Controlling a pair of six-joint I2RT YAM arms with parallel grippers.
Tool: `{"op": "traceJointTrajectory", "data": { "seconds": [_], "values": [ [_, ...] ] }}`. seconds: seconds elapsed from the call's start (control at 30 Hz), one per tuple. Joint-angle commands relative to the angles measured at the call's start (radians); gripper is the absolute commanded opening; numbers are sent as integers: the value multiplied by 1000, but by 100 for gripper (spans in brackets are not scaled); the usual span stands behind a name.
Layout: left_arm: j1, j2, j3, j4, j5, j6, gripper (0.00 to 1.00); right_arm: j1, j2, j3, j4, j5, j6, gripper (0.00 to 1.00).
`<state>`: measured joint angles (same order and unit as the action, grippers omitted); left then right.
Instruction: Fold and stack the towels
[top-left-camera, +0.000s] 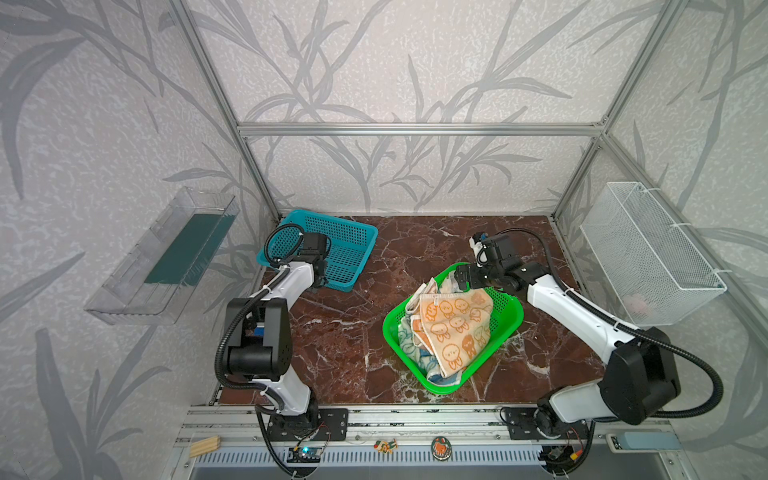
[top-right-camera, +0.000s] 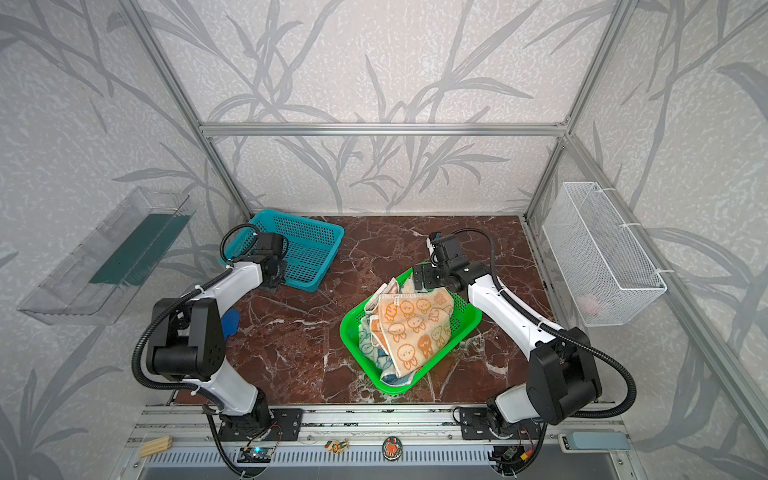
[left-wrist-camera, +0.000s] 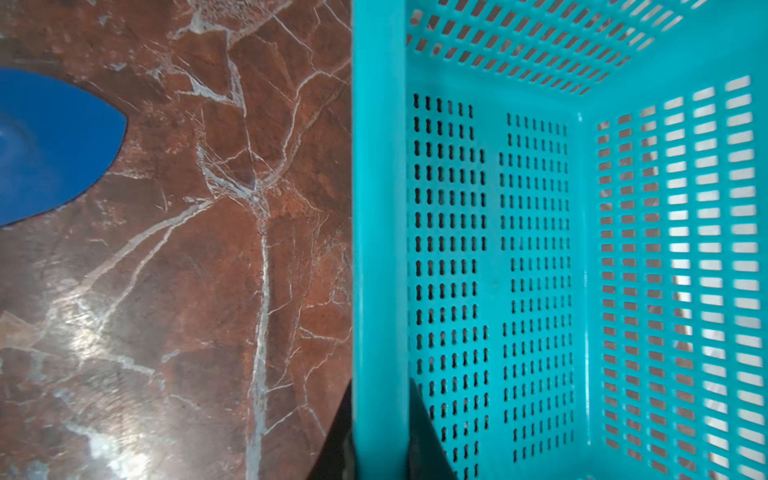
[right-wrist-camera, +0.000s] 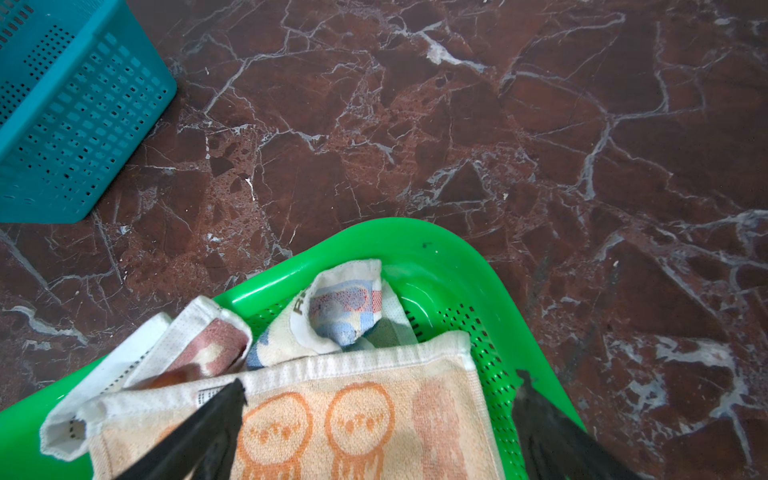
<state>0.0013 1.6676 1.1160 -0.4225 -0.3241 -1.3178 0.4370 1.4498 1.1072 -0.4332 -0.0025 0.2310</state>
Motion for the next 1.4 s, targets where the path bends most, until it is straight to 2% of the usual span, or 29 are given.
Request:
{"op": "traceJointTrajectory", "data": {
  "seconds": [0.0, 0.47, 0.83, 0.97, 1.1, 1.13, 1.27, 1.3, 1.37],
  "values": [
    [5, -11, 21, 45, -114, -103, 0, 5, -16, -2, -22, -3, -15, 99],
    [6, 140, 192, 55, -165, -87, 0, 7, -21, 32, -69, -1, -30, 99],
    [5, 132, 131, 105, -195, -84, 0, 6, -13, 48, -82, -4, -25, 99],
    [7, 120, 114, 100, -218, -74, 6, 10, -9, 59, -81, -14, -19, 99],
    [19, 122, 117, 112, -203, -62, 6, 17, -14, 59, -84, -13, -16, 99],
    [21, 124, 119, 112, -198, -59, 7, 17, -14, 59, -85, -10, -15, 99],
    [22, 110, 113, 114, -180, -59, 24, 38, -7, 71, -117, 48, -10, 99],
    [21, 102, 106, 119, -178, -59, 32, 38, -5, 76, -126, 51, -5, 99],
    [22, 88, 96, 126, -172, -52, 54, 38, -6, 82, -136, 55, 12, 99]
  ]
}}
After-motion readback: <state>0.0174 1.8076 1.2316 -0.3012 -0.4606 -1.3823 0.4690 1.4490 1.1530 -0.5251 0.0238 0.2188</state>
